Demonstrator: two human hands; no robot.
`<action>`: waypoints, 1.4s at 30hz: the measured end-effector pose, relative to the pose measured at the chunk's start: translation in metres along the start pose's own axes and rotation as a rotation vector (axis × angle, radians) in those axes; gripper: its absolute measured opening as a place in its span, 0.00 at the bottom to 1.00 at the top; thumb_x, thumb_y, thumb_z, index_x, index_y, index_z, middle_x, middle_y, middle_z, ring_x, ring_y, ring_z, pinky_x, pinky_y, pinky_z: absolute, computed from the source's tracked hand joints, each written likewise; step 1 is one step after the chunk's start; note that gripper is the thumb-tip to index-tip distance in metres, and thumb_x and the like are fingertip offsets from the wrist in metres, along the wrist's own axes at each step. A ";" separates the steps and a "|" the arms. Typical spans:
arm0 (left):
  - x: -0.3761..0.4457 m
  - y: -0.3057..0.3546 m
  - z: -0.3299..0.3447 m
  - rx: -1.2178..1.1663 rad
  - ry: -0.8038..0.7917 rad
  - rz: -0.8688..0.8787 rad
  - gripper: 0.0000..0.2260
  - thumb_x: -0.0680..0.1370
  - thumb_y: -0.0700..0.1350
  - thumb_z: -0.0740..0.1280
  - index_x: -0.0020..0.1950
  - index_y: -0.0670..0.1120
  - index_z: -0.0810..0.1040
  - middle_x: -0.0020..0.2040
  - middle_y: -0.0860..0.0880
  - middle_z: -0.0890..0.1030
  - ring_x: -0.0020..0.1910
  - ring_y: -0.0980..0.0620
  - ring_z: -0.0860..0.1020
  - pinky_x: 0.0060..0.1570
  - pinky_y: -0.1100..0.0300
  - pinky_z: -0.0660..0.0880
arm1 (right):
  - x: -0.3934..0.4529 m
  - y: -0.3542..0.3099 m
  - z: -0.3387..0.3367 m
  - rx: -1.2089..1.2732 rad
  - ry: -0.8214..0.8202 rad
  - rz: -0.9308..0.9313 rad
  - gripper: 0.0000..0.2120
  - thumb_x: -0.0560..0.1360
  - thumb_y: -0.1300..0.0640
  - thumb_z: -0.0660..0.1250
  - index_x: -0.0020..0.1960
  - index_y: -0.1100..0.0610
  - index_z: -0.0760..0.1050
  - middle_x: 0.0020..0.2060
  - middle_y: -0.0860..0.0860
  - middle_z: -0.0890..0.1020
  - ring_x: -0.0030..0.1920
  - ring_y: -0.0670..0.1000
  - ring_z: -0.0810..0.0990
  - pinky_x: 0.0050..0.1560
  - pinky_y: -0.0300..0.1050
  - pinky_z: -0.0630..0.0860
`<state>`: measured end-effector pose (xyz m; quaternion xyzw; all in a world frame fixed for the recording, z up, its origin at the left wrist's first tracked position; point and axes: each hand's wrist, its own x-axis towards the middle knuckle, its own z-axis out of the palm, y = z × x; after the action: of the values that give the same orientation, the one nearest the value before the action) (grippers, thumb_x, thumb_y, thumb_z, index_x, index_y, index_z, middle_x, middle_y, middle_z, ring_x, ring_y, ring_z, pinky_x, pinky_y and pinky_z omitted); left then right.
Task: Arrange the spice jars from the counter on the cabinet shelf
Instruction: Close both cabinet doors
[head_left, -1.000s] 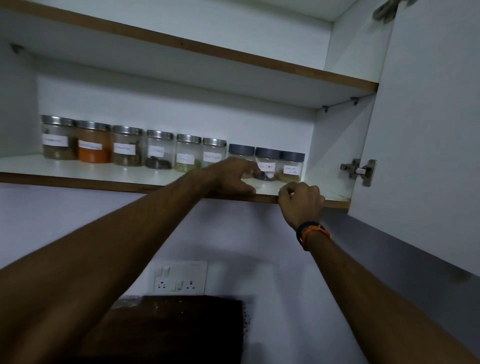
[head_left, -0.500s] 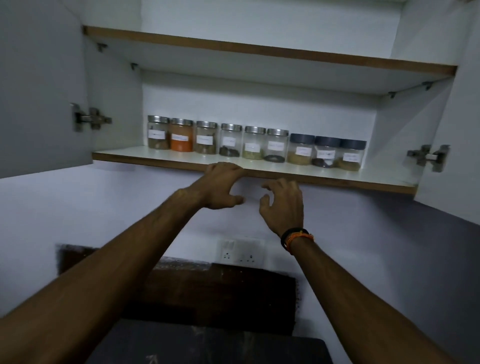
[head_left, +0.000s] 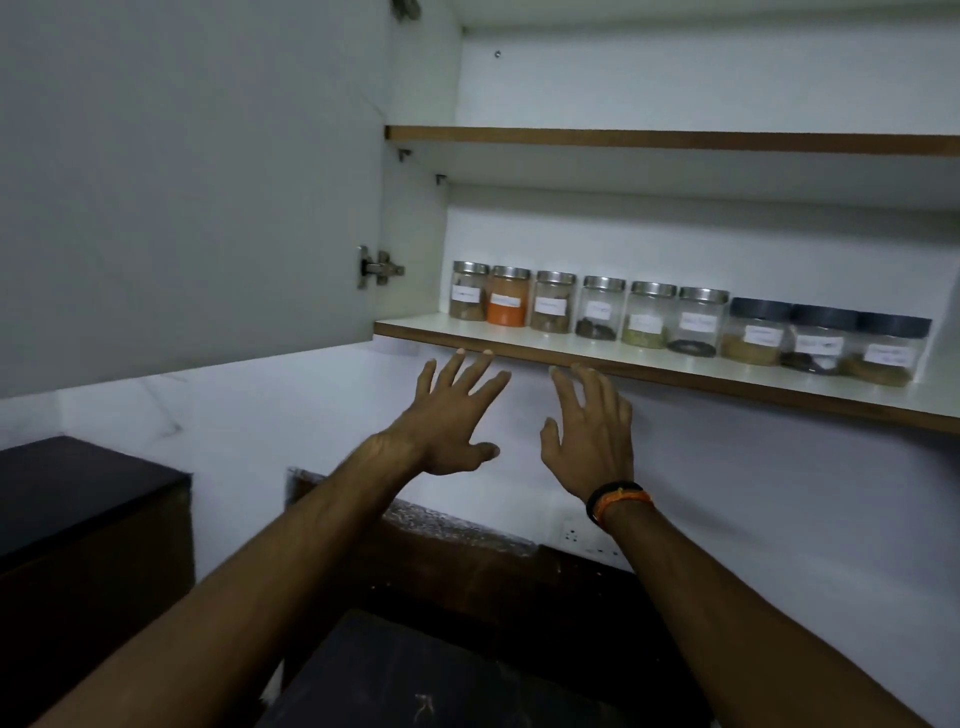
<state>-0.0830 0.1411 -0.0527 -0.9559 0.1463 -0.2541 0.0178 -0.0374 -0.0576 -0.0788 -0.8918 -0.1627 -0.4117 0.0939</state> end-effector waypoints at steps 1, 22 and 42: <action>-0.007 -0.009 -0.005 0.015 0.012 -0.023 0.41 0.78 0.61 0.66 0.83 0.52 0.45 0.83 0.46 0.40 0.81 0.41 0.38 0.77 0.38 0.39 | 0.006 -0.011 -0.002 0.017 0.008 -0.024 0.31 0.75 0.52 0.65 0.77 0.54 0.64 0.74 0.57 0.67 0.74 0.60 0.64 0.70 0.60 0.64; -0.191 -0.134 -0.171 0.568 0.703 -0.446 0.26 0.73 0.50 0.70 0.70 0.42 0.74 0.76 0.38 0.67 0.77 0.36 0.61 0.75 0.34 0.52 | 0.133 -0.296 -0.122 0.443 0.426 -0.540 0.28 0.72 0.55 0.65 0.72 0.53 0.69 0.68 0.56 0.72 0.67 0.58 0.70 0.61 0.56 0.70; -0.226 -0.197 -0.194 -1.188 0.579 -0.576 0.14 0.74 0.56 0.74 0.58 0.55 0.83 0.56 0.46 0.85 0.53 0.44 0.85 0.51 0.48 0.82 | 0.143 -0.405 -0.175 0.702 0.442 -0.671 0.31 0.78 0.46 0.60 0.78 0.52 0.60 0.76 0.57 0.63 0.76 0.57 0.62 0.69 0.58 0.70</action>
<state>-0.3120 0.4022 0.0294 -0.6990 0.0007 -0.3693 -0.6124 -0.2225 0.2968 0.1565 -0.5979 -0.5432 -0.5178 0.2816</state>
